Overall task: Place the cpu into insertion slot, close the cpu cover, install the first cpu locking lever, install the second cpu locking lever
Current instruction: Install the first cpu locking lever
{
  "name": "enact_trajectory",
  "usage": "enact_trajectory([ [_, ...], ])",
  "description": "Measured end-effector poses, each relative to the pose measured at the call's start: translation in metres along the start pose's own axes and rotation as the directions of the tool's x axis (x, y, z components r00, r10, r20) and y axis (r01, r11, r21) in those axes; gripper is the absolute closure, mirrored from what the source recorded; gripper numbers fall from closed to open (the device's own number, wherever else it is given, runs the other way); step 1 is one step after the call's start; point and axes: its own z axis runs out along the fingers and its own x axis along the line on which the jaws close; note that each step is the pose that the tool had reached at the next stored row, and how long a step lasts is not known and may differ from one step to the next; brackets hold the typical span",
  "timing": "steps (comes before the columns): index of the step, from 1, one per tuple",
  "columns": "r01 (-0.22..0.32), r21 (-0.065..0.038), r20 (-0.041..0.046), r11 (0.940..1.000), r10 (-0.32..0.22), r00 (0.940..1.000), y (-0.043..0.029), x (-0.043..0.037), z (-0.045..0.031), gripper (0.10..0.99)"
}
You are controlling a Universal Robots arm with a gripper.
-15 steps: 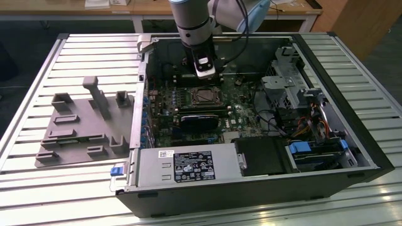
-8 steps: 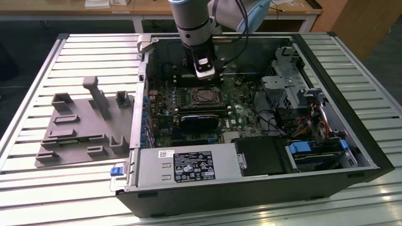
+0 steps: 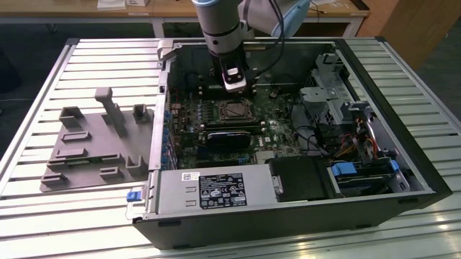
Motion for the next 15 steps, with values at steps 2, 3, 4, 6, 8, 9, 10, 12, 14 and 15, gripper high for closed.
enact_trajectory([
  [2, -0.001, 0.001, 0.0004, 1.0, 0.001, 1.0, -0.0001, 0.0001, 0.0007, 0.984],
  [3, -0.001, 0.001, 0.0005, 1.0, 0.001, 1.0, -0.0002, 0.0002, 0.001, 0.984],
  [4, -0.001, 0.002, 0.0006, 1.0, 0.001, 1.0, -0.0003, 0.0003, 0.0012, 0.984],
  [6, -0.001, 0.002, 0.0009, 1.0, 0.001, 1.0, -0.0005, 0.0004, 0.0018, 0.984],
  [8, -0.002, 0.002, 0.0014, 1.0, 0.001, 1.0, -0.0006, 0.0004, 0.0025, 0.984],
  [9, -0.002, 0.001, 0.0013, 1.0, 0.002, 1.0, -0.0004, 0.0005, 0.0031, 0.984],
  [10, -0.002, 0.002, 0.0013, 1.0, 0.002, 1.0, -0.0005, 0.0005, 0.0032, 0.984],
  [12, -0.002, 0.002, 0.0013, 1.0, 0.002, 1.0, -0.0006, 0.0006, 0.0032, 0.984],
  [14, -0.002, 0.002, 0.0013, 1.0, 0.002, 1.0, -0.0007, 0.0006, 0.0032, 0.984],
  [15, -0.002, 0.002, 0.0013, 1.0, 0.002, 1.0, -0.0007, 0.0006, 0.0032, 0.984],
])
